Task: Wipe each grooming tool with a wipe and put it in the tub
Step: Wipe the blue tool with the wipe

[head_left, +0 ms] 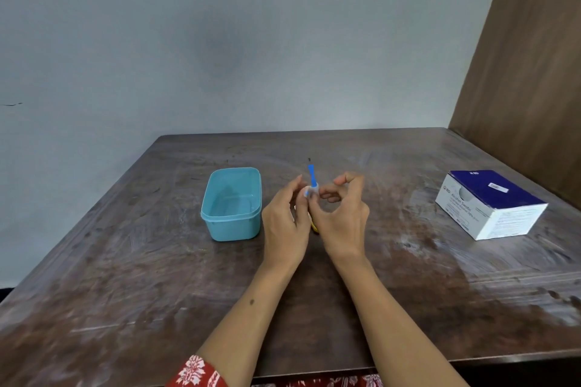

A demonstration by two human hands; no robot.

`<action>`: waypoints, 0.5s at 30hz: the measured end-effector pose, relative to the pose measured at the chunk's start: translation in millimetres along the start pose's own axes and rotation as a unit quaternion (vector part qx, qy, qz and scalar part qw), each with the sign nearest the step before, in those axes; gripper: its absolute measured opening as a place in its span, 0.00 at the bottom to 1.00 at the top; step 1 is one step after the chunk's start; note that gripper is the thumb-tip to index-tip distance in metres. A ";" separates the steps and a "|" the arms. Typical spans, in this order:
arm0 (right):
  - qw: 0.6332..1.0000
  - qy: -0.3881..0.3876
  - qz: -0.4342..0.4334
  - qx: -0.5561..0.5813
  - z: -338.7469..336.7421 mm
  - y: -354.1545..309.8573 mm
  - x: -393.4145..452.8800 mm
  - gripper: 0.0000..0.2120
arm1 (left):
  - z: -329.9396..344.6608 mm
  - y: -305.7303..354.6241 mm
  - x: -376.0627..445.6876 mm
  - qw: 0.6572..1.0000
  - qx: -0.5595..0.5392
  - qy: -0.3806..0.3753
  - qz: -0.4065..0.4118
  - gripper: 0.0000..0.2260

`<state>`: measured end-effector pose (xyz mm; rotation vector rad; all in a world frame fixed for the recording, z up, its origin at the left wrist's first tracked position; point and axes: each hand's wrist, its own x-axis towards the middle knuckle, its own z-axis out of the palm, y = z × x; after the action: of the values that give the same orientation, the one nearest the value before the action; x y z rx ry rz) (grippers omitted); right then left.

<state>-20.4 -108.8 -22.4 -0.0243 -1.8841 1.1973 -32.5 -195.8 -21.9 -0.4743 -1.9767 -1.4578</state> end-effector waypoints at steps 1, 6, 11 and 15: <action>1.000 -0.009 -0.010 -0.009 -0.1 0.4 -0.9 0.21 | -0.6 0.6 0.5 1.000 -0.007 -0.002 0.000 0.12; 0.998 -0.049 -0.011 -0.030 -0.7 1.1 -2.7 0.21 | -2.9 -1.1 2.3 1.000 -0.007 0.000 0.004 0.08; 0.997 -0.059 0.011 -0.040 -1.3 4.5 -3.3 0.14 | -2.9 -0.9 4.2 1.000 -0.016 0.015 0.005 0.07; 0.997 -0.041 -0.030 -0.065 1.6 9.0 -3.0 0.06 | -3.3 -4.3 5.6 0.999 -0.023 0.024 -0.005 0.07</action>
<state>-23.4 -106.4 -31.2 0.0109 -2.0169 1.0481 -38.4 -200.7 -20.6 -0.4459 -1.9145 -1.5091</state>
